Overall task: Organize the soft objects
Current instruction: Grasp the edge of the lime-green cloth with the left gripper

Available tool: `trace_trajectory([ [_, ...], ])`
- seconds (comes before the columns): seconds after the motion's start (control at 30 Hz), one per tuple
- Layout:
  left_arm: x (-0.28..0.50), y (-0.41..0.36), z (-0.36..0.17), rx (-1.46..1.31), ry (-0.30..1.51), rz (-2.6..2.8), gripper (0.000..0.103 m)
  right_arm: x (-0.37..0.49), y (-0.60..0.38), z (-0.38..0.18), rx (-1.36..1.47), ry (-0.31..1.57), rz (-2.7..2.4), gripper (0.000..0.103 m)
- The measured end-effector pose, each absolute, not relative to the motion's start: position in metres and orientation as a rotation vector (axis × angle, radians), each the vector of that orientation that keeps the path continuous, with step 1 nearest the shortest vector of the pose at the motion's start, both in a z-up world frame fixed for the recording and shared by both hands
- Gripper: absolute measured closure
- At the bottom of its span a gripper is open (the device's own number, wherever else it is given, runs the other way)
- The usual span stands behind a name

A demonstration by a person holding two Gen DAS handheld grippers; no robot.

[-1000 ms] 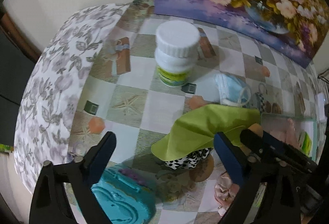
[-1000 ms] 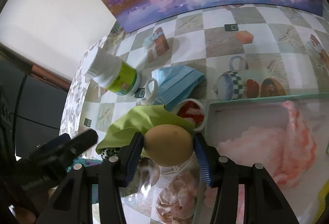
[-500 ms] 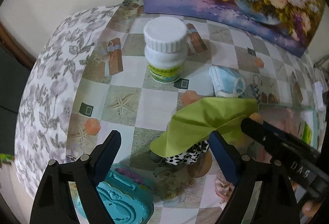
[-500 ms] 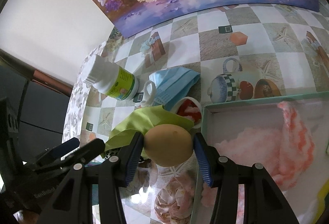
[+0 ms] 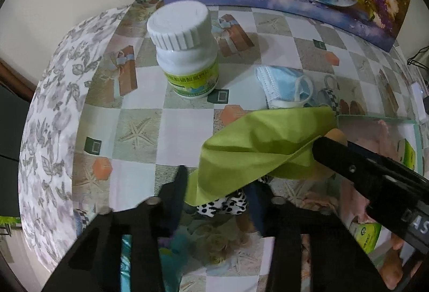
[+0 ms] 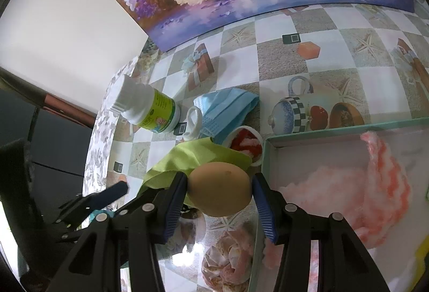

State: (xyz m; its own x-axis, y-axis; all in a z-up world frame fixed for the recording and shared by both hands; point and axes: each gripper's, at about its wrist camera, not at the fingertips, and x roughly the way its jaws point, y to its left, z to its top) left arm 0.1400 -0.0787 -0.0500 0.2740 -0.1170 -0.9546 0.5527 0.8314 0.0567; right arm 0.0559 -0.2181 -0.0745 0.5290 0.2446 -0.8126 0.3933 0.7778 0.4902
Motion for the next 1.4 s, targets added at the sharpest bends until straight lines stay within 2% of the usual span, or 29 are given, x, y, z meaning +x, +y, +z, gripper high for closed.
trace_trajectory([
  [0.17, 0.145, -0.071, -0.049, 0.325, 1.221, -0.472, 0.084, 0.056, -0.218, -0.074, 0.703, 1.037, -0.097, 0.050],
  [0.27, 0.147, -0.065, -0.047, 0.280, 1.215, -0.466, 0.091, 0.056, -0.216, -0.074, 0.698, 1.039, -0.093, 0.050],
  [0.37, 0.150, -0.062, -0.048, 0.250, 1.213, -0.454, 0.094, 0.056, -0.215, -0.072, 0.690, 1.040, -0.090, 0.050],
  [0.9, 0.168, -0.031, -0.037, 0.064, 1.196, -0.361, 0.097, 0.053, -0.219, -0.065, 0.703, 1.023, -0.079, 0.050],
  [1.4, 0.164, -0.021, 0.009, -0.036, 1.078, -0.422, 0.100, 0.051, -0.218, -0.046, 0.673, 0.989, -0.074, 0.050],
])
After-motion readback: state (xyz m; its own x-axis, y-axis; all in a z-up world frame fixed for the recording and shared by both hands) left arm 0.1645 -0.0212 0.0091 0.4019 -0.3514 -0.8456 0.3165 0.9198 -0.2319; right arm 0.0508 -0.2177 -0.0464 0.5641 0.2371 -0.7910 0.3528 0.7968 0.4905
